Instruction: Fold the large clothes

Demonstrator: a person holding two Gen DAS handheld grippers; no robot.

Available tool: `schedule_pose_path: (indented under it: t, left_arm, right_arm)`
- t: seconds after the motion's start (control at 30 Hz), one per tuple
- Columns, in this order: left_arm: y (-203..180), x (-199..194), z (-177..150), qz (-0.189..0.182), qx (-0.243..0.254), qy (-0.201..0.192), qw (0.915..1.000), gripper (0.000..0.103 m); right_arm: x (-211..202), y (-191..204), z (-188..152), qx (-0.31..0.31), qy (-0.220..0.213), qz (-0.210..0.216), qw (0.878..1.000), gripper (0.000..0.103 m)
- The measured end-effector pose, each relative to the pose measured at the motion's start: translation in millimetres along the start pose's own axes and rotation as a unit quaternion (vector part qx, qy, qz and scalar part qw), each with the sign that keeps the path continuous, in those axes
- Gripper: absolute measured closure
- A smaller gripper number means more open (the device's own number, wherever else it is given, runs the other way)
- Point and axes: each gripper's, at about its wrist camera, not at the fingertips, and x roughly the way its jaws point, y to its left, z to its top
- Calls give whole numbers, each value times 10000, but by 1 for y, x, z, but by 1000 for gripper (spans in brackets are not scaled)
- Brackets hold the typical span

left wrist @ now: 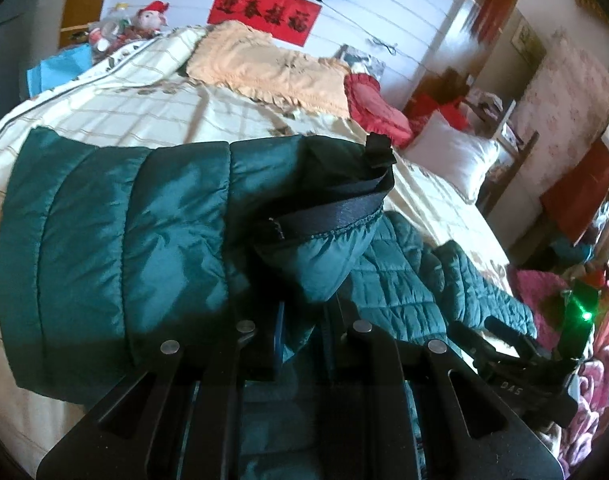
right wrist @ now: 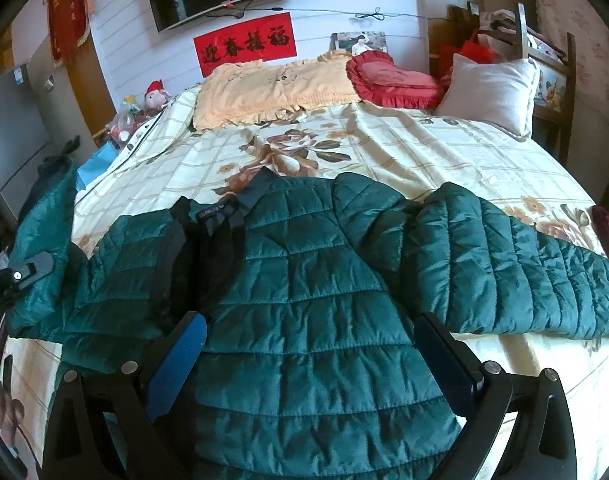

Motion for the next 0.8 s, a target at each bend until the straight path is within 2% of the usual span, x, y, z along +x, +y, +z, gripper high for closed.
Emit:
schedule_pose_path:
  t: [0.3, 0.8]
  left_arm:
    - [-19, 45, -18, 117, 32, 373, 9992, 89]
    - [-46, 97, -39, 222, 204, 818, 9962, 89]
  right_arm:
    - [5, -14, 6, -71, 47, -297, 9995, 0]
    - [24, -29, 12, 30, 283, -346, 9990, 0]
